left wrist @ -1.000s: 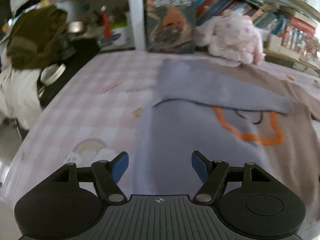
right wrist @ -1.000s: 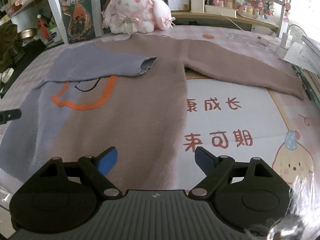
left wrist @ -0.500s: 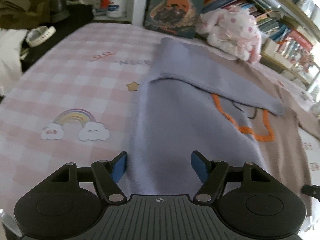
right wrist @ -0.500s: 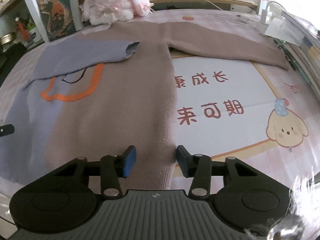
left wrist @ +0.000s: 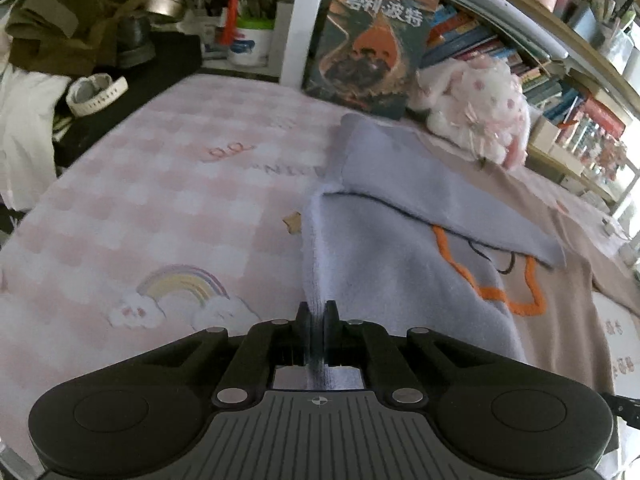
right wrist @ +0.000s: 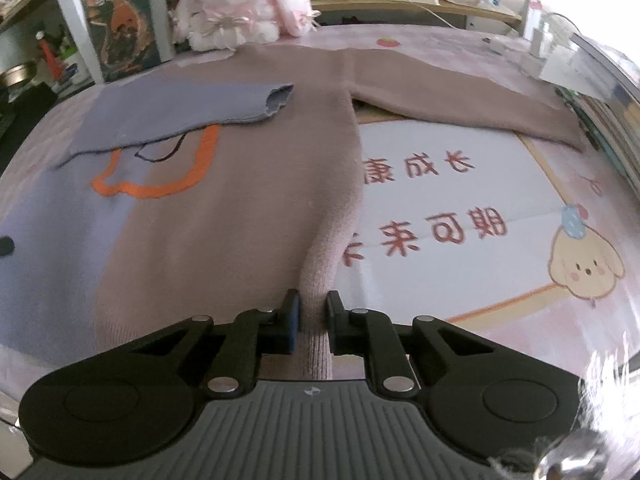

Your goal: Fold clothes

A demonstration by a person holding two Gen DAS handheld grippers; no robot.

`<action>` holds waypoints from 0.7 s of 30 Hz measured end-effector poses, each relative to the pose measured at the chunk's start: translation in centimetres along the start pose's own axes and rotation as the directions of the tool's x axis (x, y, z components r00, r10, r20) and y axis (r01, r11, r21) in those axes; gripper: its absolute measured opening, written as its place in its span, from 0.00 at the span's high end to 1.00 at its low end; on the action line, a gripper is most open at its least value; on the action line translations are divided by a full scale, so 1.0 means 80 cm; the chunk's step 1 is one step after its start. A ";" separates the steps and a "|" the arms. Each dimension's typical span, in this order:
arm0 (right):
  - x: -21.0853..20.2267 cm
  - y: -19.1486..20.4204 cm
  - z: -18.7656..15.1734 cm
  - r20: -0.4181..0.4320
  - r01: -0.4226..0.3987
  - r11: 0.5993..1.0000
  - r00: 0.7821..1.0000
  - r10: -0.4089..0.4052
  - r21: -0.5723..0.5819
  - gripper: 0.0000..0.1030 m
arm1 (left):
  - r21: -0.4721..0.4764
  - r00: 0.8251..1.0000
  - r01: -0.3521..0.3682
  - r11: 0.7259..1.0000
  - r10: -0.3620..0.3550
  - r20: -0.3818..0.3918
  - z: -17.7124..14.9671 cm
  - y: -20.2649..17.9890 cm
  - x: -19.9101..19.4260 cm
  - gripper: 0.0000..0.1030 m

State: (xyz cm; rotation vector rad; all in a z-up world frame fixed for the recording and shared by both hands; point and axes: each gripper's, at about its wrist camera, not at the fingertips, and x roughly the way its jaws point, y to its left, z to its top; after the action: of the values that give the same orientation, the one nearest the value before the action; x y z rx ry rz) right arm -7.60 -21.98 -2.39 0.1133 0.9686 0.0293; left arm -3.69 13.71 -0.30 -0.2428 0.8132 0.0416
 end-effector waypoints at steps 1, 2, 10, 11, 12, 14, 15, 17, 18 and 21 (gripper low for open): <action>0.002 0.003 0.001 0.001 -0.004 1.000 1.000 0.004 -0.006 0.88 | 0.000 1.000 -0.003 1.000 0.003 0.001 0.002 0.001 0.000 0.96; 0.003 0.006 0.002 0.003 -0.008 1.000 1.000 0.008 -0.011 0.88 | 0.000 1.000 -0.005 1.000 0.005 0.001 0.003 0.002 0.001 0.96; 0.012 0.021 0.008 0.005 -0.023 0.999 1.000 0.023 -0.031 0.88 | -0.010 1.000 -0.011 1.000 0.011 -0.018 0.004 0.013 0.006 0.96; 0.012 0.022 0.009 0.005 -0.025 0.999 1.000 0.025 -0.033 0.88 | -0.008 1.000 -0.011 1.000 0.011 -0.018 0.005 0.013 0.006 0.96; 0.013 0.024 0.009 0.004 -0.026 0.999 1.000 0.026 -0.036 0.88 | -0.006 1.000 -0.012 1.000 0.012 -0.016 0.005 0.014 0.005 0.96; 0.013 0.027 0.010 -0.002 -0.032 0.999 0.999 0.032 -0.040 0.88 | -0.005 1.000 -0.014 1.000 0.014 -0.017 0.005 0.015 0.004 0.96; 0.012 0.028 0.009 -0.006 -0.039 0.998 0.999 0.038 -0.044 0.88 | -0.006 1.000 -0.016 1.000 0.016 -0.018 0.005 0.016 0.004 0.96; 0.012 0.031 0.008 -0.010 -0.044 0.998 0.999 0.044 -0.055 0.88 | -0.006 1.000 -0.018 1.000 0.018 -0.022 0.003 0.017 0.003 0.96; 0.012 0.033 0.007 -0.010 -0.044 0.997 0.999 0.043 -0.060 0.88 | -0.007 1.000 -0.018 1.000 0.018 -0.024 0.002 0.017 0.003 0.96; 0.011 0.035 0.007 -0.013 -0.044 0.997 0.999 0.043 -0.063 0.88 | -0.007 0.999 -0.018 1.000 0.018 -0.029 -0.001 0.020 0.001 0.96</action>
State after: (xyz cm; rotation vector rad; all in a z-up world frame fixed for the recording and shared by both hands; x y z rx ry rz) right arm -6.54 -19.18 -2.51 0.0758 0.9759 0.1004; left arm -3.91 15.26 -0.71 -0.2437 0.8440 0.0584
